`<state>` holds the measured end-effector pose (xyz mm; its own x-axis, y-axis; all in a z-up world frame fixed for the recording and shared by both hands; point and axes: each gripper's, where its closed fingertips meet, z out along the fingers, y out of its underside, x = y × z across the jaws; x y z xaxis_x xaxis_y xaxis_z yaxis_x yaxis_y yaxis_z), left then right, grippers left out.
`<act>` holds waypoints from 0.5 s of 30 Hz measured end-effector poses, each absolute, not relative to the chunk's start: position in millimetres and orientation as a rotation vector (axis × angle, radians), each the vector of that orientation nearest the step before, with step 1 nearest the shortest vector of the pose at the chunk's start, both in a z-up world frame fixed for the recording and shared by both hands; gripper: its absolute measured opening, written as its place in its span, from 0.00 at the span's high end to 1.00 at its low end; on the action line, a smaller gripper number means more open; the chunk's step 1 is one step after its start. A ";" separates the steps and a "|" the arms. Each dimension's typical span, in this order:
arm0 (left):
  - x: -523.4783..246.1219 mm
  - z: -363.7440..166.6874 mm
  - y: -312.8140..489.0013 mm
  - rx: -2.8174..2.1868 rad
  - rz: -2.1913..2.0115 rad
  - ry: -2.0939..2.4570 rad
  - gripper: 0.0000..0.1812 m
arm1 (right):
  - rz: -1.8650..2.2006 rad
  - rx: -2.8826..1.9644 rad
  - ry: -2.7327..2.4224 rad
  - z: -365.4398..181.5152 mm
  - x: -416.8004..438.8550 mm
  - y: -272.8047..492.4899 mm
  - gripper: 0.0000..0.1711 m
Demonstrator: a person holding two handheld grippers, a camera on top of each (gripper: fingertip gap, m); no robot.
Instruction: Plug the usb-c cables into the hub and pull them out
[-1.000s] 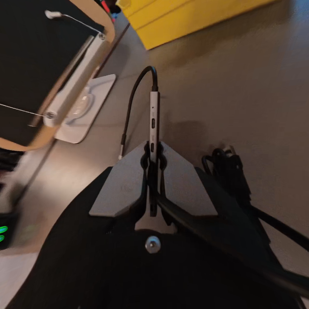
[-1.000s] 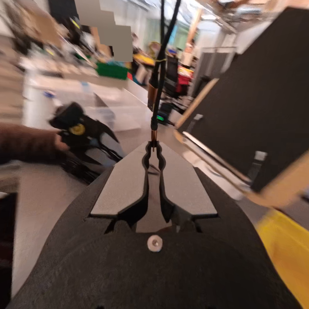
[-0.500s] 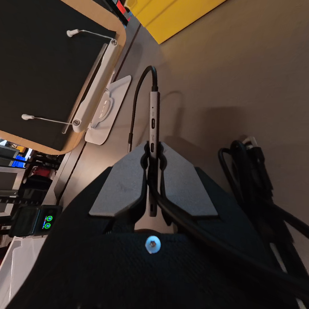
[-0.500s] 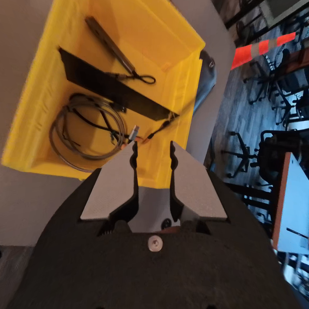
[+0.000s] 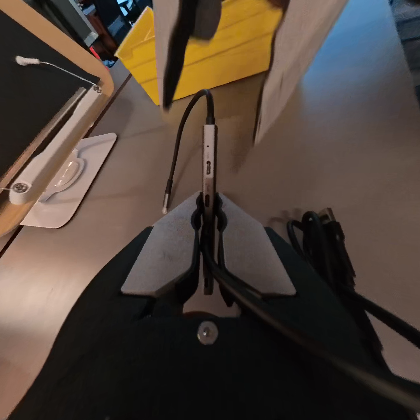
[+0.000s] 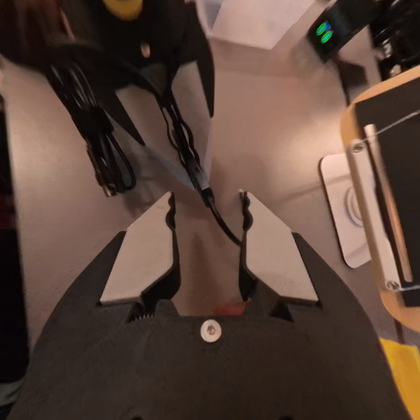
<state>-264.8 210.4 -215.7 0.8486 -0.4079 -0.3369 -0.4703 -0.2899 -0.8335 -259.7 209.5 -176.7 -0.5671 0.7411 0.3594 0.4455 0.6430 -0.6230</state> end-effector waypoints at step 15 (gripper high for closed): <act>-281.1 -184.3 198.8 -1.839 -0.159 0.459 0.93 | 1.436 -0.788 -2.001 -160.5 -264.7 199.1 1.00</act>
<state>-281.1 198.8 -184.3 0.9137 -0.3881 -0.1208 -0.2298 -0.2481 -0.9411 -264.7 199.1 -160.5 -0.6779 0.7290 0.0948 0.1433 0.2576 -0.9556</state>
